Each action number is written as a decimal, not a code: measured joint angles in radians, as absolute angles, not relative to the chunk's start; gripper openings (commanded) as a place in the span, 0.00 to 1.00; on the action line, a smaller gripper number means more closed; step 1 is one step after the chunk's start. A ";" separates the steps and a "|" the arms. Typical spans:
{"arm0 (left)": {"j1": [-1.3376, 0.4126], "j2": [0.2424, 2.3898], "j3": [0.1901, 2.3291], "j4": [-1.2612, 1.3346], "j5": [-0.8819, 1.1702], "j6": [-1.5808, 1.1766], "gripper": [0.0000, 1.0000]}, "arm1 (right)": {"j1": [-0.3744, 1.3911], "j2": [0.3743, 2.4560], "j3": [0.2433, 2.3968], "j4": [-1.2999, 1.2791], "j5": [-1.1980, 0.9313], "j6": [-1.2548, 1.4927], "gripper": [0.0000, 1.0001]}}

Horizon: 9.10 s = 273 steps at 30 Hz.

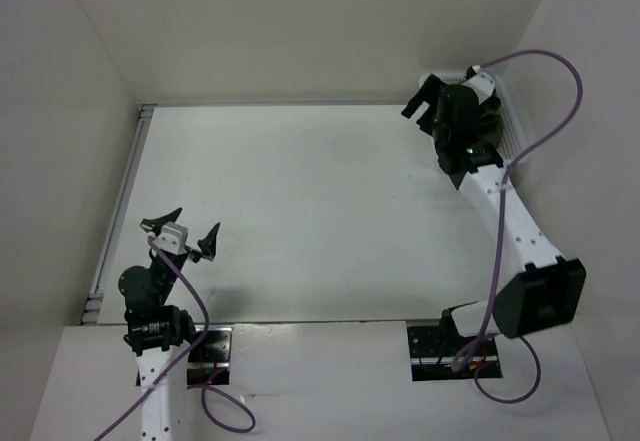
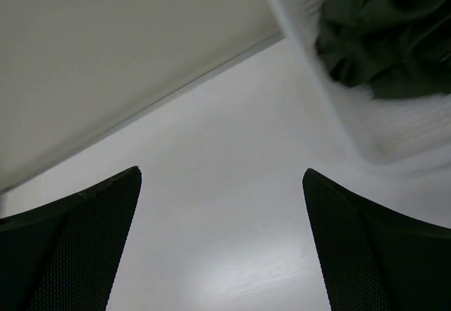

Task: Fold and stack the shorts
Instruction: Grab the shorts from the pile, then move the shorts to the center of the board, then flatten the shorts out

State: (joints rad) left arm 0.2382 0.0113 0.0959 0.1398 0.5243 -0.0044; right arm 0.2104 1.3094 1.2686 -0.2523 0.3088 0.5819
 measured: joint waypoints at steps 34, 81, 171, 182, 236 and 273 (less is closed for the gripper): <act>0.163 1.600 1.165 -0.569 0.500 -0.004 1.00 | -0.175 2.380 2.135 -0.350 0.180 0.180 0.00; 0.117 1.122 0.929 -0.338 0.315 -0.004 1.00 | 0.179 1.689 1.691 -0.260 -0.035 0.461 0.75; -0.494 1.616 0.863 -0.131 0.229 -0.005 0.00 | 0.224 1.326 1.069 -0.160 -0.180 0.257 0.00; -0.224 1.633 1.278 -0.174 0.049 -0.004 0.00 | 0.147 1.510 1.335 -0.142 -0.268 0.282 0.00; -0.175 1.640 0.915 -0.418 0.146 -0.004 0.01 | 0.292 1.465 0.714 -0.324 -0.092 0.760 0.68; -0.049 1.720 1.590 -0.627 0.223 -0.004 0.00 | 0.228 1.893 1.711 -0.454 -0.213 0.598 0.00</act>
State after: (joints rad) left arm -0.0486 1.7199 1.5898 -0.6266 0.2226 -0.0040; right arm 0.2283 1.8931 1.7107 -0.4541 -0.2134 0.5976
